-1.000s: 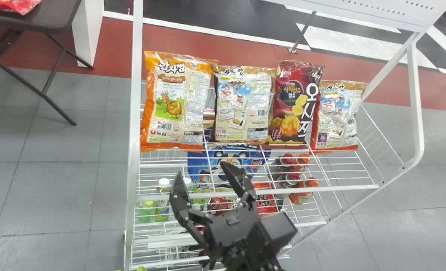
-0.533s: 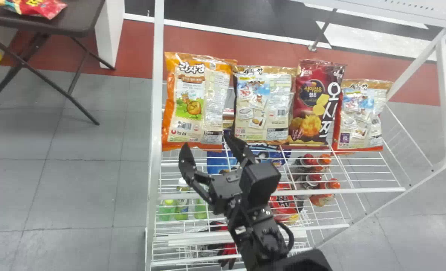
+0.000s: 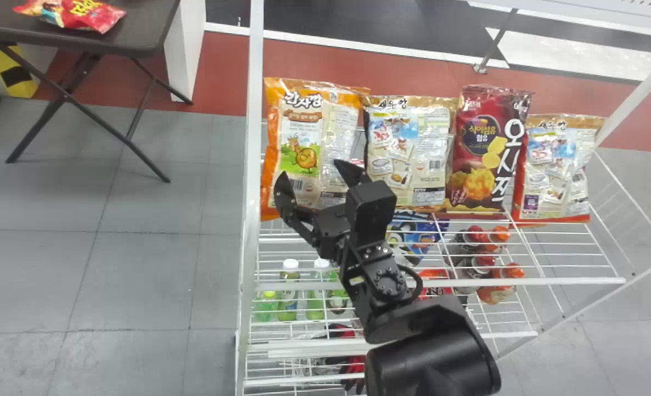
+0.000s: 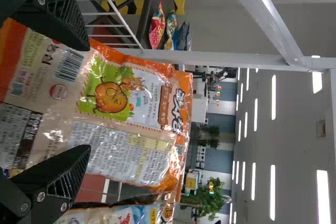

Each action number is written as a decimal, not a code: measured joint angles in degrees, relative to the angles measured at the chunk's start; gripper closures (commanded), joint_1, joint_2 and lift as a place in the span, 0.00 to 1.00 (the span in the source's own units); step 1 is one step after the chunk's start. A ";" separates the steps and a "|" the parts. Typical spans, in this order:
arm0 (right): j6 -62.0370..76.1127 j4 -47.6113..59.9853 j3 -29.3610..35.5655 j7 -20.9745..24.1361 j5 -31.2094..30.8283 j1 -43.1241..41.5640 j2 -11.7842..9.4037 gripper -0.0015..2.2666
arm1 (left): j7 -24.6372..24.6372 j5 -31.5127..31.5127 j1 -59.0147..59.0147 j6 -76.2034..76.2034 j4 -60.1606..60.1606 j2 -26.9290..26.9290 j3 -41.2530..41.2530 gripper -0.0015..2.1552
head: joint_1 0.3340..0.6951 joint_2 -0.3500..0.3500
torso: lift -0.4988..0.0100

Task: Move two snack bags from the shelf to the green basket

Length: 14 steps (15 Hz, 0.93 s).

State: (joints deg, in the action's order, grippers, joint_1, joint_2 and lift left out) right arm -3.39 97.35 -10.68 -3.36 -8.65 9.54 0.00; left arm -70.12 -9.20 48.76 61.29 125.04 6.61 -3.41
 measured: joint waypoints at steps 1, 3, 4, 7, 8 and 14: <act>-1.01 -0.86 -0.38 0.55 -0.39 -1.08 0.00 0.08 | -0.02 -0.11 -0.01 -0.23 -0.20 0.04 0.07 1.00 | 1.00 0.22 | 0.95; -4.29 -2.27 -0.96 1.00 -0.73 -3.21 0.00 0.27 | -0.11 -0.43 -0.23 -0.61 -0.82 0.07 0.21 1.00 | 1.00 0.24 | 0.95; -6.51 -2.64 -1.02 0.46 -0.72 -4.09 0.00 0.56 | -0.17 -0.55 -0.39 -0.67 -1.02 0.07 0.22 1.00 | 1.00 0.24 | 0.95; -11.73 -2.98 -0.16 -3.34 0.72 -5.89 0.00 0.99 | -0.11 -0.64 -0.89 -0.69 -1.37 0.07 -0.02 1.00 | 1.00 0.25 | 0.95; -11.78 -2.95 -0.02 -3.45 0.79 -5.97 0.00 0.99 | -0.11 -0.64 -1.03 -0.69 -1.43 0.07 -0.09 1.00 | 1.00 0.25 | 0.95; -6.15 -2.96 1.21 -6.80 0.85 -5.69 0.00 0.99 | 0.19 -0.51 -1.54 -0.69 -1.51 -0.02 -0.45 1.00 | 1.00 0.25 | 0.95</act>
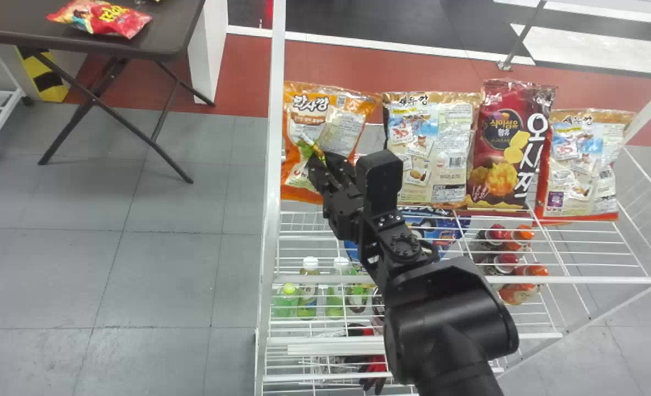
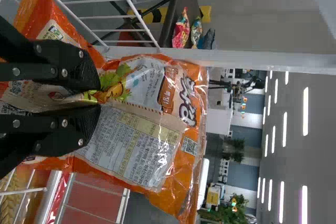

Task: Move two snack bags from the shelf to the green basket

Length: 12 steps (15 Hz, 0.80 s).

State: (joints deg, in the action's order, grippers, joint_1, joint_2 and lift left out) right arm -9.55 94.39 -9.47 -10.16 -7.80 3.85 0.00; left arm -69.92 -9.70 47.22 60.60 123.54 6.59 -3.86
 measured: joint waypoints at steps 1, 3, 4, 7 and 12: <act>1.33 0.00 0.40 -0.87 0.07 0.02 0.00 0.99 | 0.04 0.04 -0.05 0.00 -0.01 0.00 -0.07 1.00 | 1.00 0.25 | 0.95; 2.54 0.32 0.92 -1.82 0.20 0.19 0.00 0.99 | 0.05 0.11 -0.12 0.00 0.00 0.00 -0.16 1.00 | 1.00 0.25 | 0.95; 2.86 0.58 1.10 -2.36 0.27 0.39 0.00 0.99 | 0.05 0.12 -0.16 0.03 0.01 0.00 -0.19 1.00 | 1.00 0.25 | 0.95; 3.73 3.05 1.29 -4.03 0.37 1.96 0.00 0.99 | 0.05 0.13 -0.29 0.33 0.29 0.02 -0.26 1.00 | 1.00 0.25 | 0.95; 3.97 8.60 1.60 -8.45 2.12 4.61 -0.02 0.99 | -0.04 0.46 -0.26 0.86 0.88 0.09 -0.50 1.00 | 1.00 0.28 | 0.95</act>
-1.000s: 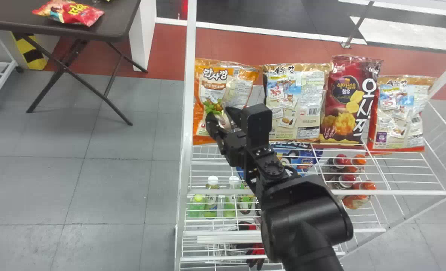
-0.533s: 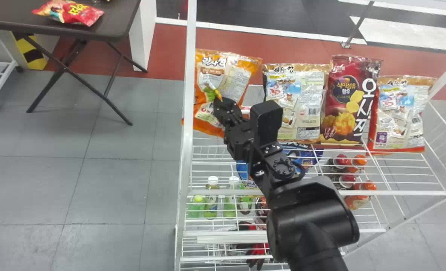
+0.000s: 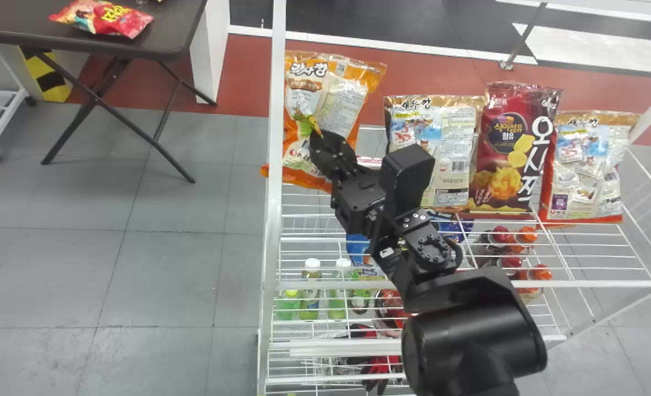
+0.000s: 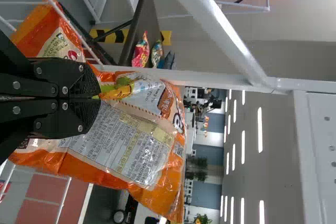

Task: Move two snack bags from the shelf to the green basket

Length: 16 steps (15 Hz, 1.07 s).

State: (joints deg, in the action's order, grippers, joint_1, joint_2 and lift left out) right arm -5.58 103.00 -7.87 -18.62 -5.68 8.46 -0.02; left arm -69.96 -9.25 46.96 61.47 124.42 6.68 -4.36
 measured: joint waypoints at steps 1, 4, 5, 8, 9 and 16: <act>-0.01 0.94 0.29 -1.24 0.67 0.57 -0.17 0.99 | 0.00 0.09 0.06 0.01 0.06 0.00 -0.13 1.00 | 1.00 0.28 | 0.95; -2.27 6.46 0.50 -2.24 2.00 4.15 -1.48 0.99 | 0.00 0.27 0.25 0.02 0.25 0.00 -0.43 1.00 | 1.00 0.25 | 0.95; -4.07 8.77 0.67 -2.27 2.53 5.56 -2.07 0.99 | -0.01 0.28 0.35 0.02 0.38 0.00 -0.51 1.00 | 1.00 0.24 | 0.95; -11.59 17.08 2.52 -1.65 4.19 11.05 -4.35 0.99 | -0.09 0.42 0.61 -0.16 0.98 0.13 -0.93 1.00 | 1.00 0.17 | 0.95; -13.26 19.31 3.50 -1.36 4.86 12.79 -5.06 0.99 | -0.09 0.55 0.73 -0.21 1.21 0.16 -1.15 1.00 | 1.00 0.13 | 0.95; -31.30 39.91 14.17 -5.45 14.49 28.79 -11.08 0.99 | 0.76 1.04 0.91 -0.59 1.56 -0.27 -2.52 1.00 | 1.00 0.00 | 0.95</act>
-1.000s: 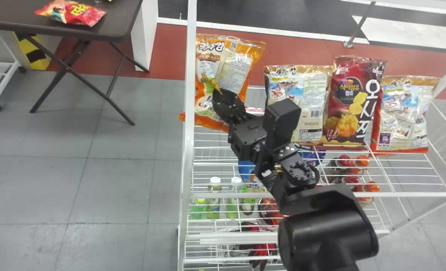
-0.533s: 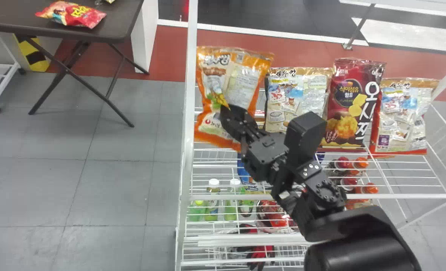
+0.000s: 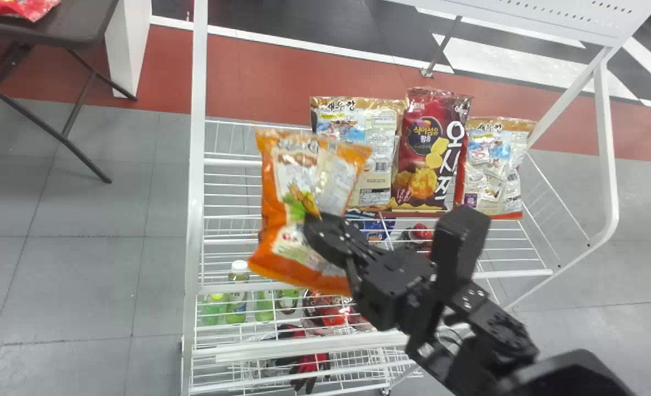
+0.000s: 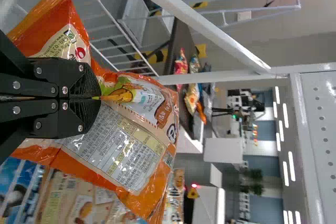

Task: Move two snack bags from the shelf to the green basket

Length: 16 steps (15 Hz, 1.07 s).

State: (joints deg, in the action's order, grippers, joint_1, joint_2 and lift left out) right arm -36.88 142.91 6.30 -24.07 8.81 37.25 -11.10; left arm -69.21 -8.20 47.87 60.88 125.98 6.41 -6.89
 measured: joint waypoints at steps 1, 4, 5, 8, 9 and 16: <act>-4.58 3.17 2.07 -1.35 0.70 1.95 -0.12 0.99 | 0.35 0.15 -0.16 -0.12 -0.02 -0.08 -0.31 1.00 | 1.00 0.00 | 0.95; -18.56 10.38 10.25 -11.08 2.39 5.52 3.31 0.99 | 1.72 0.67 -0.61 -0.07 0.24 -0.37 -1.02 1.00 | 1.00 0.00 | 0.95; -24.12 11.97 13.64 -13.34 4.21 6.08 4.11 0.99 | 2.15 0.99 -0.66 0.17 0.53 -0.53 -1.18 1.00 | 1.00 0.00 | 0.95; -36.76 13.52 19.75 -18.26 7.68 7.05 4.48 0.99 | 3.15 1.55 -0.98 0.70 1.60 -0.83 -1.27 1.00 | 1.00 0.00 | 0.95; -41.54 13.63 20.62 -19.19 8.02 7.12 4.45 0.99 | 3.15 1.60 -1.20 0.13 1.72 -0.86 -1.18 1.00 | 1.00 0.00 | 0.95; -53.06 13.65 16.99 -19.36 7.40 8.07 2.88 0.99 | 3.12 1.41 -1.97 0.91 4.94 -1.35 -1.56 1.00 | 1.00 0.00 | 0.95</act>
State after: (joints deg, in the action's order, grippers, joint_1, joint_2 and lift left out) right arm -89.94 156.56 23.29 -43.42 16.22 45.32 -8.22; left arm -66.08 -6.79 45.89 61.78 130.92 5.06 -8.44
